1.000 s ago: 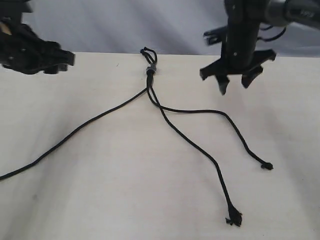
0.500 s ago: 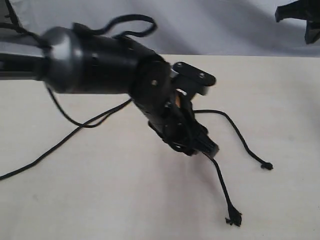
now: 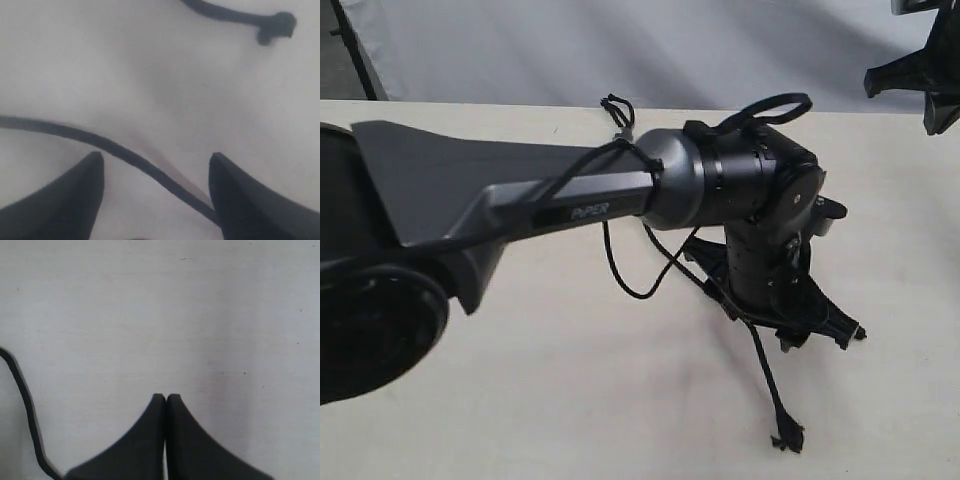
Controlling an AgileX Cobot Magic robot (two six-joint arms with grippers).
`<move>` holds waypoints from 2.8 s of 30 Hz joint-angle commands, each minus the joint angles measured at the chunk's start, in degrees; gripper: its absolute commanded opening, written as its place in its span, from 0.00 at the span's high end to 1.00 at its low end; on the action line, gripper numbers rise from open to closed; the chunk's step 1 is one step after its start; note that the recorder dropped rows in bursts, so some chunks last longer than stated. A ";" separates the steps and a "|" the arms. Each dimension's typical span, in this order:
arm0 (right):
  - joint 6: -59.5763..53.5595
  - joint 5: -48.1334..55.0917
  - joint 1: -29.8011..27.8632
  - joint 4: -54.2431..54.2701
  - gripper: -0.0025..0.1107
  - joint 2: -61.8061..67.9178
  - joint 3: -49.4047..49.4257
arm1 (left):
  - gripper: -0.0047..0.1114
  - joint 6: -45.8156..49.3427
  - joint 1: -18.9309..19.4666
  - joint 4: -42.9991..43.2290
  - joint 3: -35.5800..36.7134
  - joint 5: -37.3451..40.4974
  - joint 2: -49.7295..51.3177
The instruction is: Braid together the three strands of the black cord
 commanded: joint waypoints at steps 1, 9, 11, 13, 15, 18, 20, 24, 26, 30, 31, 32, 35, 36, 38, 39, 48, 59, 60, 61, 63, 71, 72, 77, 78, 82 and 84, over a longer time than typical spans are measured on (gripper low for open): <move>-0.40 -0.31 -0.38 -0.64 0.98 -0.27 0.16 | 0.46 -1.47 -0.41 0.21 -4.17 5.48 4.29; -0.40 -0.54 -0.38 -0.50 0.98 -0.27 0.16 | 0.56 0.74 -0.41 3.48 -4.61 9.19 5.60; -0.40 -0.70 -0.38 -0.50 0.98 -0.27 0.16 | 0.71 3.54 -0.41 3.15 -4.61 9.88 5.60; -0.40 -1.02 -0.38 -0.50 0.98 -0.27 0.16 | 0.93 6.16 -0.41 3.14 -4.61 10.64 5.00; -0.40 -1.14 -0.38 -0.50 0.98 -0.27 0.16 | 0.95 8.00 -0.41 4.57 -4.61 12.12 3.64; -0.40 -1.43 -0.38 -0.50 0.98 -0.27 0.16 | 0.95 7.29 -0.13 14.13 -4.50 14.54 -0.32; -0.40 -1.74 -0.38 -0.50 0.98 -0.27 0.16 | 0.95 3.97 0.74 23.18 -3.14 14.54 -3.35; -0.40 -2.11 -0.38 -0.50 0.98 -0.27 0.16 | 0.95 3.09 5.41 32.14 4.59 14.54 -10.93; -0.40 -2.26 -0.38 -0.50 0.98 -0.27 0.16 | 0.95 5.50 8.89 32.64 8.91 14.54 -13.89; -0.40 -1.98 -0.38 -0.41 0.98 0.37 0.16 | 0.95 8.91 17.74 32.64 19.11 11.79 -18.01; -0.40 -1.88 -0.38 -0.26 0.98 0.60 0.16 | 0.95 8.91 20.77 32.64 21.51 8.72 -18.54; -0.40 -1.83 -0.38 -0.26 0.98 0.75 0.33 | 0.95 8.91 22.73 32.47 23.42 6.14 -18.57; -0.40 -1.98 -0.38 -0.26 0.98 1.27 0.76 | 0.95 8.79 29.36 32.37 29.82 -1.66 -18.57; -0.40 -1.98 -0.38 -0.40 0.98 1.44 0.76 | 0.95 8.79 30.88 32.16 31.39 -4.51 -18.57; -0.40 -2.20 -0.38 -0.69 0.98 1.95 0.76 | 0.95 8.79 33.96 32.16 34.90 -11.19 -18.57; -0.40 -2.20 -0.38 -0.69 0.98 2.12 0.76 | 0.95 8.79 34.93 32.16 36.47 -13.94 -18.57; -1.67 -2.93 -0.38 -0.69 0.98 2.58 0.76 | 0.95 13.07 35.07 27.13 44.33 -22.07 -18.57; -1.67 -3.05 -0.38 -0.69 0.98 2.58 0.76 | 0.95 40.86 18.35 -8.72 44.49 -5.80 -21.35; -1.67 -3.05 -0.38 -0.69 0.98 2.58 0.76 | 0.95 43.59 15.85 -10.11 44.49 -6.40 -22.46; -1.67 -3.05 -0.38 -0.69 0.98 2.58 0.76 | 0.95 44.08 13.78 -9.96 44.49 -7.46 -23.96; -1.67 -2.91 -0.38 -0.69 0.98 2.58 0.76 | 0.95 41.02 11.63 -6.52 44.49 -10.12 -27.03; -1.67 -2.66 -0.38 -0.69 0.98 2.58 0.76 | 0.95 23.32 19.56 9.50 44.49 -7.61 -35.27; -1.67 -2.66 -0.38 -0.69 0.98 2.58 0.76 | 0.95 23.32 21.00 9.50 44.49 -7.34 -35.27; -1.67 -1.99 -0.38 -0.28 0.98 2.58 0.76 | 0.95 23.32 28.16 9.05 44.49 -7.22 -32.35; -1.67 -1.99 -0.38 -0.28 0.98 2.58 0.76 | 0.95 23.32 28.92 9.05 44.49 -7.34 -31.00; -1.32 -1.83 -0.38 -0.27 0.98 2.58 0.76 | 0.93 23.32 29.31 9.18 44.49 -9.02 -26.84; -1.29 -1.59 -0.38 -0.27 0.98 2.58 0.76 | 0.81 23.09 29.31 9.07 44.49 -9.12 -24.75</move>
